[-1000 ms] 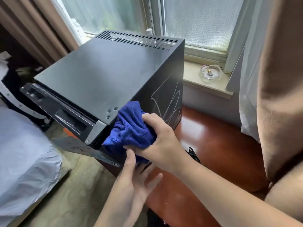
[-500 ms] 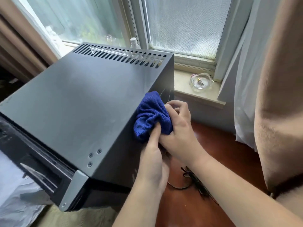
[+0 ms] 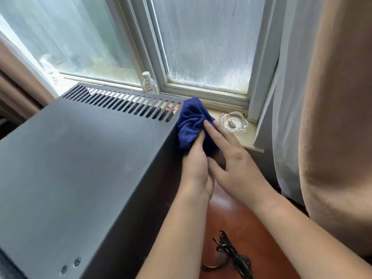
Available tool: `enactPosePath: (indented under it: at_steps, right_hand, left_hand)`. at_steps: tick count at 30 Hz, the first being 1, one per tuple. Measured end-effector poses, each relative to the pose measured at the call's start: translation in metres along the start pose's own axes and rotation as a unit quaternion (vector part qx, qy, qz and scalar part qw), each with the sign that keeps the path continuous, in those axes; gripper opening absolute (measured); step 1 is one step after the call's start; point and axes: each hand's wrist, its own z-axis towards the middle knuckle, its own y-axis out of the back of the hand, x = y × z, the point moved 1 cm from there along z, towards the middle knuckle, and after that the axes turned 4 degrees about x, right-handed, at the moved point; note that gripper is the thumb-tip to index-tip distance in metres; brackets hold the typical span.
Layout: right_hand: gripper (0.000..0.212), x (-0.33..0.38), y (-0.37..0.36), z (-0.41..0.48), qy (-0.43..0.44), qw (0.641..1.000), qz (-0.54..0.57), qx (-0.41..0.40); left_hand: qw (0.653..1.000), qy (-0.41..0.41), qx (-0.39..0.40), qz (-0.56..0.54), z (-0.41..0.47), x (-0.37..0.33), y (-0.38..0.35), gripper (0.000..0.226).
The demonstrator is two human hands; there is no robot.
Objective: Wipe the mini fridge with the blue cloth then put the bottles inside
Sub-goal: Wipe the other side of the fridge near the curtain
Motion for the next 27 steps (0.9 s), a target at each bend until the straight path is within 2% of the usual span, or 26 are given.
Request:
enactPosePath:
  at_steps: [5,8,11,16,22,25,27]
  right_hand:
    - [0.078,-0.023,-0.010,0.016,-0.053,0.998,0.011,0.013]
    - [0.075,-0.034,-0.031,-0.005,-0.092,0.994,0.036,0.053]
    - [0.072,-0.035,-0.052,-0.045,-0.090,0.991,0.064,0.076]
    - [0.073,-0.014,-0.064,-0.075,-0.038,0.995,0.079,0.047]
    - [0.074,0.005,-0.027,-0.019,0.006,0.993,0.108,-0.040]
    - [0.071,-0.002,-0.019,0.013,-0.029,0.993,0.108,-0.027]
    - [0.071,-0.016,-0.024,0.022,-0.075,0.992,0.097,-0.004]
  left_hand:
    - [0.998,0.039,-0.017,-0.047,0.027,0.023,0.015,0.033]
    - [0.993,0.072,-0.085,-0.044,0.016,0.044,0.046,0.035]
    - [0.986,0.090,-0.137,-0.020,-0.020,0.054,0.076,0.032]
    - [0.990,0.062,-0.121,0.033,-0.055,0.039,0.083,0.037]
    - [0.999,-0.004,-0.027,0.027,-0.026,0.003,0.028,0.038]
    - [1.000,-0.009,0.003,-0.019,0.001,0.006,0.018,0.038]
    - [1.000,0.012,-0.010,-0.009,0.019,0.022,0.029,0.032]
